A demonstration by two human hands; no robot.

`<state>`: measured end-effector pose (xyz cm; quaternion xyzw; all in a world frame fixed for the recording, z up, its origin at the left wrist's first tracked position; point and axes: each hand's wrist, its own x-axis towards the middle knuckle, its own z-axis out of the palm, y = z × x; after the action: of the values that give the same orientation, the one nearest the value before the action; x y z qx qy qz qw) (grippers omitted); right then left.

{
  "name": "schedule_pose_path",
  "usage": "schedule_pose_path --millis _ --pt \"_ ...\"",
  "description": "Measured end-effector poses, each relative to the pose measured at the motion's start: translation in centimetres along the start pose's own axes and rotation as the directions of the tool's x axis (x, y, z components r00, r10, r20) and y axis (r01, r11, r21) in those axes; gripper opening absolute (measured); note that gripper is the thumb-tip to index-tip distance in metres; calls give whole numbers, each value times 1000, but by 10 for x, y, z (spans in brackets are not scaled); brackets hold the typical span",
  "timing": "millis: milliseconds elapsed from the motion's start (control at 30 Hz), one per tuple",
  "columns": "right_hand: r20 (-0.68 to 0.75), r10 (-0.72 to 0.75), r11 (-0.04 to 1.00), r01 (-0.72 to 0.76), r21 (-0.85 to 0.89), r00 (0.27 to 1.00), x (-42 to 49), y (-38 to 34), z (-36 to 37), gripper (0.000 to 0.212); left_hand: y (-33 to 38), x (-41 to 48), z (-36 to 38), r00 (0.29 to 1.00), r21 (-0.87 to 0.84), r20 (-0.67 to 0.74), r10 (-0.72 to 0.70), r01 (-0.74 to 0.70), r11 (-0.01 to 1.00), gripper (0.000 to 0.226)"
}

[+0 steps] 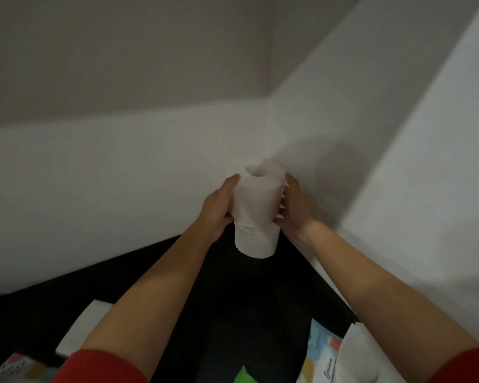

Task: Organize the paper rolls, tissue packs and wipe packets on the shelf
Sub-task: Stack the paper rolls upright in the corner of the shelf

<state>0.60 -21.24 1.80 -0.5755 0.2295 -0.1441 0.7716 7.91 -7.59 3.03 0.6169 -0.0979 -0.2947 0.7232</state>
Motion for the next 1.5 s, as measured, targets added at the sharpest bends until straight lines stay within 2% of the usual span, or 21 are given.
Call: schedule_pose_path --millis 67,167,300,400,600,867,1200,1333,1433,1500 --pt "26 -24 1000 25 -15 999 9 1 -7 50 0 9 5 1000 54 1 -5 5 999 45" --pt "31 -84 996 85 -40 996 17 5 -13 41 -3 22 12 1000 133 -3 6 -5 991 40" --pt "9 -149 987 149 -62 989 20 10 -14 49 -9 31 22 999 276 2 43 -42 960 80" --pt "-2 -200 972 198 -130 980 21 12 -19 49 -10 32 25 999 328 2 51 -49 943 86" --pt "17 -225 956 224 -189 974 30 20 -26 47 -14 38 23 999 368 1 35 -33 929 81" --pt "19 -246 946 244 -211 969 38 26 -32 46 -23 47 26 999 371 -34 -3 15 928 113" --pt "25 -276 946 276 -170 961 36 28 -27 40 -50 77 14 997 357 -80 -3 32 934 117" --pt "21 -244 952 244 -183 970 40 32 -23 56 -30 51 20 997 339 -48 53 -33 940 96" --pt "-1 -252 948 246 -202 968 40 33 -23 36 -22 42 23 998 337 -30 57 -43 941 81" --pt "-6 -261 946 255 -202 965 39 32 -23 37 -25 44 21 998 340 -39 42 -26 940 82"
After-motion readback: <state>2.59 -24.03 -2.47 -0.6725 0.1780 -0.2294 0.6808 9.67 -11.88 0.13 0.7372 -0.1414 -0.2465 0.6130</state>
